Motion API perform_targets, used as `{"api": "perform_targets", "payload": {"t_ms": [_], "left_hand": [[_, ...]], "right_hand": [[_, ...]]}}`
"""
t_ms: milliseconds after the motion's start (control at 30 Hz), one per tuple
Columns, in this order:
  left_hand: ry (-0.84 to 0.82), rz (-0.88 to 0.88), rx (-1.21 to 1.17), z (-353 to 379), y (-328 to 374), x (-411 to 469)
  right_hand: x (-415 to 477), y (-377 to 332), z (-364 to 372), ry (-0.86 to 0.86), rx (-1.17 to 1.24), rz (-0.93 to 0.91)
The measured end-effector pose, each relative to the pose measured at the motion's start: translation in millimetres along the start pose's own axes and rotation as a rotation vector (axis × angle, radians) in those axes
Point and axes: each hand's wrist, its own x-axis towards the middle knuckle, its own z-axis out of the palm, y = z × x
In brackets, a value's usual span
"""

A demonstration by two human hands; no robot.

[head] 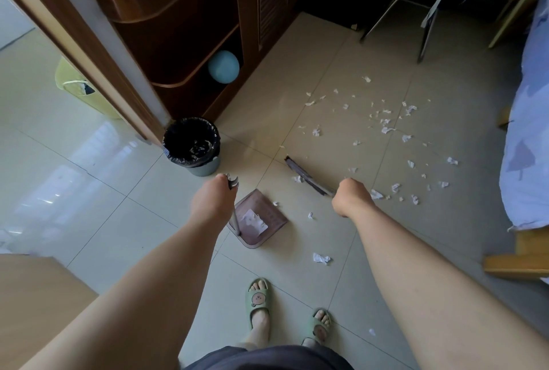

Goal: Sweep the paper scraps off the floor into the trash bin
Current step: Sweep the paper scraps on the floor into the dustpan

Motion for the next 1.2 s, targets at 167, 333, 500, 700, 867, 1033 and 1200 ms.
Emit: {"api": "perform_targets", "payload": {"t_ms": [167,333,500,700,867,1033,1200], "left_hand": [[-0.011,-0.055,-0.025,0,-7,0],[-0.024,-0.132,-0.108,0,-14,-1],[-0.018,-0.144,-0.135,-4,-18,2],[-0.022,-0.158,-0.163,-9,-28,9],[-0.006,-0.156,-0.168,-11,-31,10],[-0.001,-0.191,-0.15,-13,-38,16],[0.002,-0.202,-0.104,-13,-45,20]], "right_hand": [[-6,-12,1,-0.051,-0.061,-0.028],[-22,-26,-10,-0.128,-0.109,-0.102],[-28,-46,-38,-0.215,-0.102,-0.187],[-21,-62,-59,-0.057,-0.241,-0.148],[-11,-66,-50,0.064,-0.093,-0.127],[1,-73,-26,0.081,-0.043,-0.095],[13,-77,-5,0.026,-0.107,-0.116]]}}
